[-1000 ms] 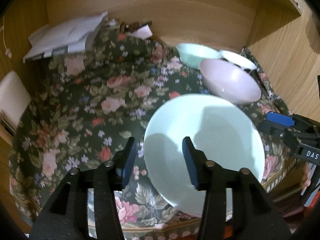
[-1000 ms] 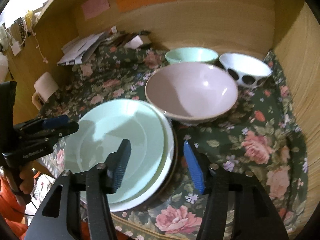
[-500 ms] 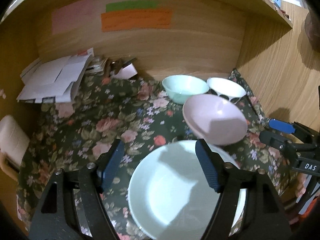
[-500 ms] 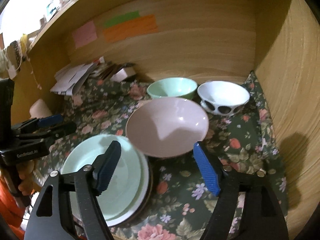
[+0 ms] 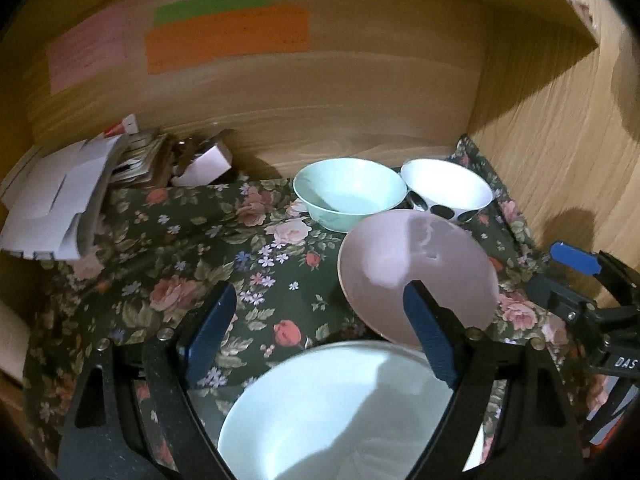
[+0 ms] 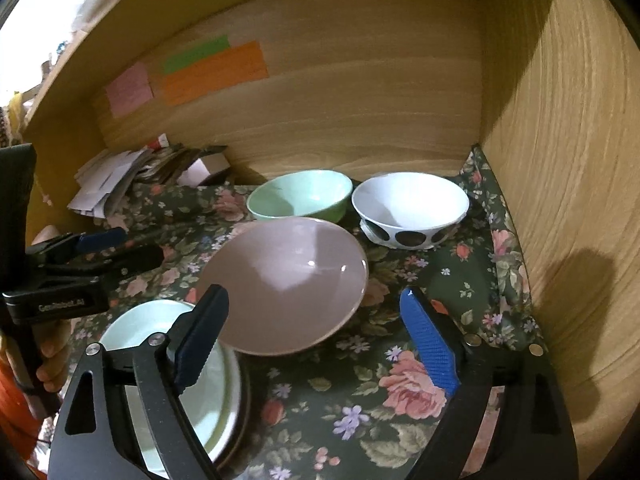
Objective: Organize plates and bowls
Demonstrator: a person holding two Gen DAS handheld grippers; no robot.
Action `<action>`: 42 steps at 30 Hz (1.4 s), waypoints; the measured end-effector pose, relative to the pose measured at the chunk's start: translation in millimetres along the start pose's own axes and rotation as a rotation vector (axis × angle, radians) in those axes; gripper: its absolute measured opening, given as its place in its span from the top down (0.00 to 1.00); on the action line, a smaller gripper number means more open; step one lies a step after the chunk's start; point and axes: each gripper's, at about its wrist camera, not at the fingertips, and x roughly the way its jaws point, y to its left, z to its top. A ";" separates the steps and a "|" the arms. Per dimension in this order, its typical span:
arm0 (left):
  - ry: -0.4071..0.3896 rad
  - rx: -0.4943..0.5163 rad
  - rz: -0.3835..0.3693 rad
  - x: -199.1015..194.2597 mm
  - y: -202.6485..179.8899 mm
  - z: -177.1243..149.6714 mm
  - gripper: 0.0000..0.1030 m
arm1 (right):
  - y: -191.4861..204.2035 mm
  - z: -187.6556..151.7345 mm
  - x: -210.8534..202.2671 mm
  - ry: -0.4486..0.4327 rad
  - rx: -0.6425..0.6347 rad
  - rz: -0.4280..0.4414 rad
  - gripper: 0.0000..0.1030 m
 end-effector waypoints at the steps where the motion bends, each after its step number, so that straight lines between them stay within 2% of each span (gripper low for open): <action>1: 0.007 0.007 0.000 5.4 -1.4 1.0 0.17 | -2.0 -0.1 4.3 0.006 0.003 -0.004 0.16; 13: 0.094 0.045 -0.019 62.3 -9.3 9.1 0.17 | -26.6 1.7 44.2 0.063 0.053 -0.013 0.17; 16: 0.115 0.044 -0.035 71.9 -10.7 10.0 0.22 | -31.5 1.0 55.4 0.087 0.074 -0.005 0.17; 19: 0.138 0.037 -0.049 80.2 -10.9 10.5 0.33 | -33.1 -0.2 64.4 0.112 0.079 0.000 0.28; 21: 0.151 0.032 -0.057 84.9 -10.7 10.6 0.36 | -33.2 -0.7 69.9 0.130 0.084 0.011 0.38; 23: 0.159 0.030 -0.066 88.6 -10.4 9.7 0.42 | -34.0 -1.8 74.2 0.143 0.094 0.021 0.41; 27: 0.182 0.034 -0.081 95.3 -11.4 8.9 0.51 | -32.6 -4.2 78.8 0.162 0.099 0.042 0.54; 29: 0.193 0.036 -0.087 98.2 -12.0 8.6 0.60 | -32.0 -4.8 80.6 0.166 0.100 0.047 0.58; 35: 0.215 0.041 -0.103 104.8 -13.9 7.1 0.75 | -29.3 -6.0 85.1 0.177 0.110 0.071 0.68; 38: 0.215 0.048 -0.107 104.7 -15.4 5.9 0.81 | -28.3 -6.8 87.2 0.182 0.112 0.079 0.71; 42: 0.207 0.058 -0.089 104.7 -16.7 5.3 0.84 | -26.7 -7.5 87.7 0.180 0.105 0.069 0.75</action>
